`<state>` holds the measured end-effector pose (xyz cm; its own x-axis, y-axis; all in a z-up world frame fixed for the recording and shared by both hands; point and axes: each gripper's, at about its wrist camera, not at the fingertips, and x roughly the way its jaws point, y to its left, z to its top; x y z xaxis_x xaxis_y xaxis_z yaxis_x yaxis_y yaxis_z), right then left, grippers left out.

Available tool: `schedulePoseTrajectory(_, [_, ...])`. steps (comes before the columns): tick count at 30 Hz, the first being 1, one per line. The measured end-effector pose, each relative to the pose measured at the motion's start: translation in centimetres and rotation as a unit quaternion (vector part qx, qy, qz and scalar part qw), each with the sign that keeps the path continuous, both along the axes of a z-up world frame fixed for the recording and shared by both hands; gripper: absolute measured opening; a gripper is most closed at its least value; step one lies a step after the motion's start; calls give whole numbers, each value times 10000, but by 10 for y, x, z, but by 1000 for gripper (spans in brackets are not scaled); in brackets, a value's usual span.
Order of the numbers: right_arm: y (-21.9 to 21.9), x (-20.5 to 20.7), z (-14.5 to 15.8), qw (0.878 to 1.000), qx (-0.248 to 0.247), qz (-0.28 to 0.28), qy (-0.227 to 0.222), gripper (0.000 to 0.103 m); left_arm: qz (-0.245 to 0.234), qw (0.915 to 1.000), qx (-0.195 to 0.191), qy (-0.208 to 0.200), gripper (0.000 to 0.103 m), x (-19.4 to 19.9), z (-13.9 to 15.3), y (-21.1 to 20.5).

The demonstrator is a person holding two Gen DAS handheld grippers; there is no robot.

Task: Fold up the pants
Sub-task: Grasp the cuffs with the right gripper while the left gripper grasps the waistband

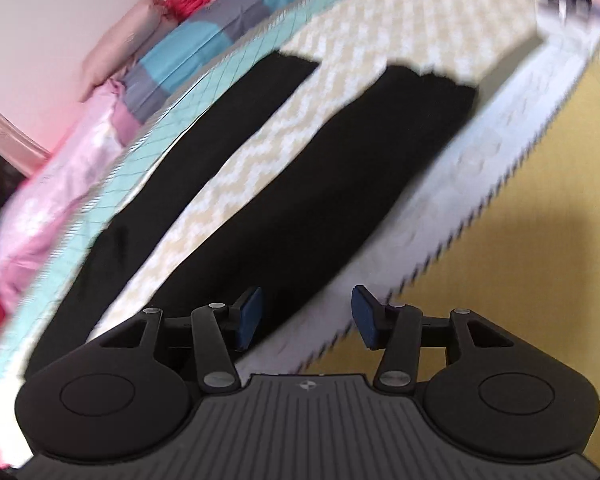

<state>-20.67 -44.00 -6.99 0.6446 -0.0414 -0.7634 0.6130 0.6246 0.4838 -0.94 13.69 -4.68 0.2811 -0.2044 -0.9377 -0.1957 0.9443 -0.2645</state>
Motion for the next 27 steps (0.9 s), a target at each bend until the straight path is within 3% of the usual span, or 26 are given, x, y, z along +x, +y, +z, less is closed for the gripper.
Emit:
schedulePoseTrajectory(2, [-2,-3,-6,9995,289,-51,-76,56,337,9990,-286,1,103,-2,-7,9])
schedulePoseTrajectory(11, [-33,4,-24,9881,1317,-565,-556,53,828,9922,-912,-212,103,21,-17,21])
schedulePoseTrajectory(20, [-47,1,-30,9805,1560,-907,-783,51,1012,9898,-937,-351,103,19,-12,32])
schedulePoseTrajectory(23, [-47,6,-25,9864,1307,-806,-580,36,925,9929,-661,-358,103,27,-11,24])
schedulePoseTrajectory(25, [-45,8,-22,9913,1038,-730,-337,14,877,9940,-527,-380,103,30,-10,21])
schedulePoseTrajectory(27, [-43,7,-22,9930,931,-673,-275,12,873,9949,-381,-319,96,31,-8,22])
